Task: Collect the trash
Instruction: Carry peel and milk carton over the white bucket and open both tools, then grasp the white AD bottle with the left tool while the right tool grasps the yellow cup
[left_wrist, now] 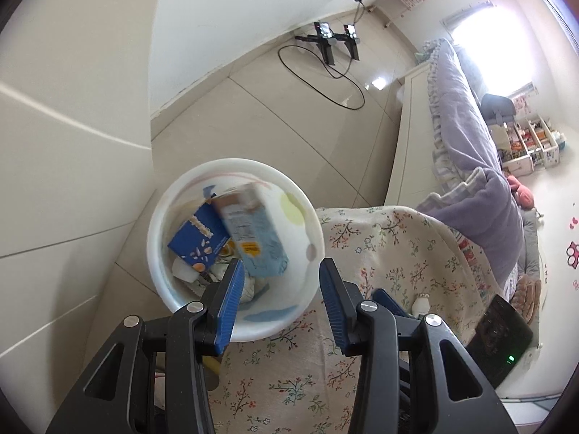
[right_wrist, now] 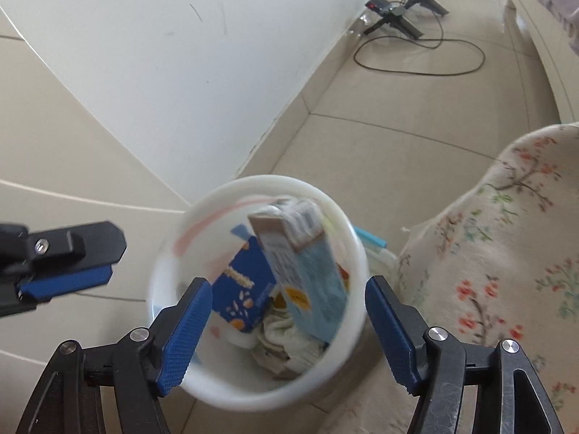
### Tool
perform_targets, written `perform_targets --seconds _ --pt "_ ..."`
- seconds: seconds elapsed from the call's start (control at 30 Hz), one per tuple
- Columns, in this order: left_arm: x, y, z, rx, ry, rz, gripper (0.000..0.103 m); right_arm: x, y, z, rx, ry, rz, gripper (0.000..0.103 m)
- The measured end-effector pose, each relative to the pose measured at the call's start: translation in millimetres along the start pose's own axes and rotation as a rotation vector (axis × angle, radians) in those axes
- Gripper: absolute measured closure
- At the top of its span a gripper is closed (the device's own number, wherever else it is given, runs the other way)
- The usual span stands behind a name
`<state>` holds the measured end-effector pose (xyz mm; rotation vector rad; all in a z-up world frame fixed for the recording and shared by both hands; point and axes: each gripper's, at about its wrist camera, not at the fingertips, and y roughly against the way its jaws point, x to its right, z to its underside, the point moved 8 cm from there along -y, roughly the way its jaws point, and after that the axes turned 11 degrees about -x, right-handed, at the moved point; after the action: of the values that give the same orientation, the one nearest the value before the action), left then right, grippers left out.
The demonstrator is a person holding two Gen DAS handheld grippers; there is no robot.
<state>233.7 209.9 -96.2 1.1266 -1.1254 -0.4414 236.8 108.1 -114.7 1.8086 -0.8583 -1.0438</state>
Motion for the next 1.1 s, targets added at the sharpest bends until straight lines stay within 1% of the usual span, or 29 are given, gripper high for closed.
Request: perform_targets --seconds 0.1,0.27,0.4,0.47,0.53,0.6,0.67,0.73,0.8,0.9,0.93,1.0,1.1 --pt "14 -3 4 -0.005 -0.039 -0.007 0.057 15 29 15 0.010 -0.003 -0.006 0.028" --pt "51 -17 18 -0.027 -0.143 -0.034 0.057 59 93 33 0.054 0.007 0.058 0.028" --pt "99 -38 40 -0.062 -0.273 -0.058 0.055 119 153 44 0.106 -0.065 0.108 0.028" --pt "124 -52 53 -0.087 -0.329 -0.064 0.052 149 178 53 0.118 -0.090 0.161 0.025" --pt "149 -68 67 -0.120 -0.375 -0.063 0.052 179 191 60 0.113 -0.093 0.230 0.025" --pt "173 -86 82 -0.154 -0.410 -0.063 0.051 207 197 71 0.094 -0.082 0.304 0.025" --pt "189 -100 93 -0.179 -0.436 -0.066 0.049 229 197 83 0.076 -0.080 0.351 0.025" --pt "207 -114 104 -0.192 -0.458 -0.069 0.049 255 192 95 0.039 -0.075 0.442 0.025" --pt "221 -128 112 -0.203 -0.471 -0.076 0.049 271 183 105 0.002 -0.046 0.517 0.025" --pt "237 -148 121 -0.227 -0.483 -0.080 0.049 277 176 111 -0.029 0.029 0.548 0.025" --pt "242 -156 125 -0.236 -0.486 -0.085 0.049 276 172 112 -0.043 0.073 0.557 0.025" --pt "247 -167 129 -0.250 -0.483 -0.097 0.049 272 160 113 -0.066 0.168 0.568 0.025" --pt "250 -176 131 -0.269 -0.470 -0.093 0.049 270 141 114 -0.109 0.248 0.574 0.025"
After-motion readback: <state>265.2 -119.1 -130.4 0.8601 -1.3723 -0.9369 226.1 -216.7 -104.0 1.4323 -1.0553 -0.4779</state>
